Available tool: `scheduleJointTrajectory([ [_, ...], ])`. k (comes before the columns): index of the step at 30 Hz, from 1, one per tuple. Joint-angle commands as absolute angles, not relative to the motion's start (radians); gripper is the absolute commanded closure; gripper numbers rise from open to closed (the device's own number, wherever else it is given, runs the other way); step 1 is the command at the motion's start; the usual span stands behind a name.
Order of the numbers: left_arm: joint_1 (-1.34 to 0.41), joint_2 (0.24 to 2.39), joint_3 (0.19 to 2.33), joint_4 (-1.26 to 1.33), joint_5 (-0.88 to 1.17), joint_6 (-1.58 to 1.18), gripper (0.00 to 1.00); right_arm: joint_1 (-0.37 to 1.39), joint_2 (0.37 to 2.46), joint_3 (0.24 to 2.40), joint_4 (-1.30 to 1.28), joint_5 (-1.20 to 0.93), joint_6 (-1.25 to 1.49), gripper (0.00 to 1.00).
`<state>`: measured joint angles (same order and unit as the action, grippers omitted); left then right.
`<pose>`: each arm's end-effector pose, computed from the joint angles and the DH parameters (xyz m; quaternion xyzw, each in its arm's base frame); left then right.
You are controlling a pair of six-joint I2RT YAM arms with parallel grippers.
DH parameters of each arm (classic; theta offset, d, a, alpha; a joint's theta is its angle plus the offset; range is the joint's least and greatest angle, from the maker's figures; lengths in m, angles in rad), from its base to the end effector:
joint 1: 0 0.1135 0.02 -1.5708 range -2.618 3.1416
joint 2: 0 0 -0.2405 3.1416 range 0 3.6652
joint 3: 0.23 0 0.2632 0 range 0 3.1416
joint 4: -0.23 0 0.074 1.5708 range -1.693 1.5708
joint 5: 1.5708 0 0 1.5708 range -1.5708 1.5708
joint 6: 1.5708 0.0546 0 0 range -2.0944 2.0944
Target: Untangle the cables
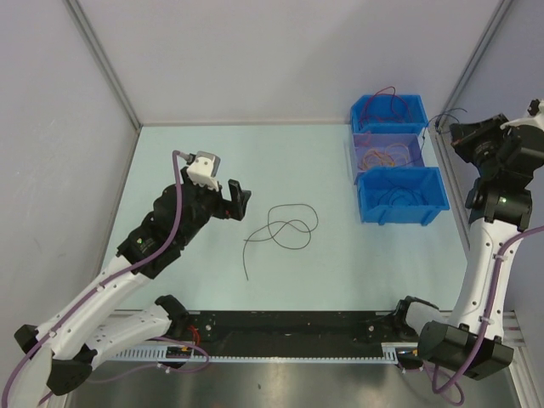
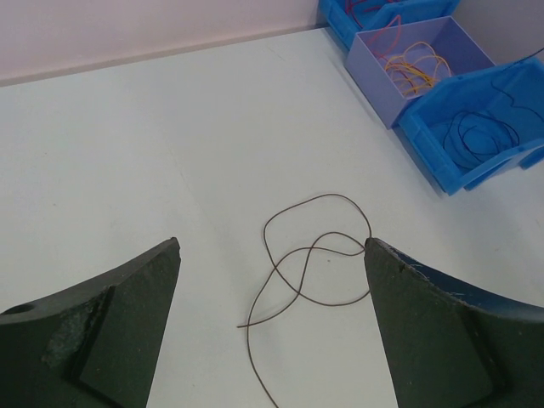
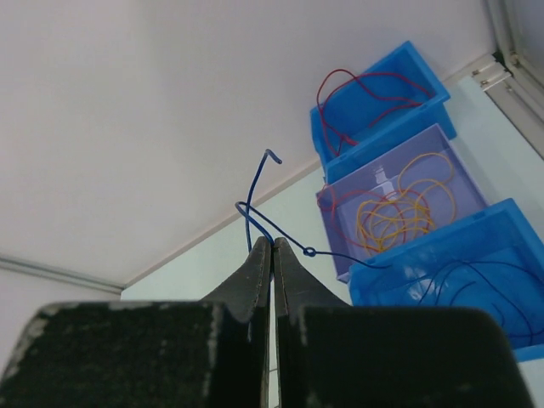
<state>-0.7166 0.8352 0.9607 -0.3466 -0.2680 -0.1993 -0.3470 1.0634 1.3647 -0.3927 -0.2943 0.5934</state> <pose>0.1821 -0.1395 0.3556 0.1172 0.7694 -0.1802 0.6015 0.2459 -0.0721 0.4455 0.2429 0.6962 0.1894 0.6484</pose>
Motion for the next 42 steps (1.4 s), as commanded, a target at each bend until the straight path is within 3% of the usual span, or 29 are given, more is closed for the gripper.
scheduleJointTrajectory([
  [1,-0.712,0.824,0.951,-0.328,-0.288,-0.173,0.06,-0.396,1.06,1.405,-0.351,-0.305,0.597,1.0],
  [10,-0.709,0.824,0.95,-0.33,-0.296,-0.173,0.06,-0.411,1.071,1.362,-0.371,-0.282,0.603,1.0],
  [22,-0.704,0.831,0.954,-0.333,-0.273,-0.178,0.06,-0.414,1.063,1.278,-0.534,-0.046,0.626,1.0],
  [33,-0.706,0.825,0.956,-0.337,-0.27,-0.183,0.07,-0.33,1.192,1.164,-0.502,-0.213,0.666,1.0],
  [42,-0.704,0.822,0.954,-0.342,-0.273,-0.184,0.06,-0.259,1.278,1.088,-0.454,-0.189,0.686,1.0],
])
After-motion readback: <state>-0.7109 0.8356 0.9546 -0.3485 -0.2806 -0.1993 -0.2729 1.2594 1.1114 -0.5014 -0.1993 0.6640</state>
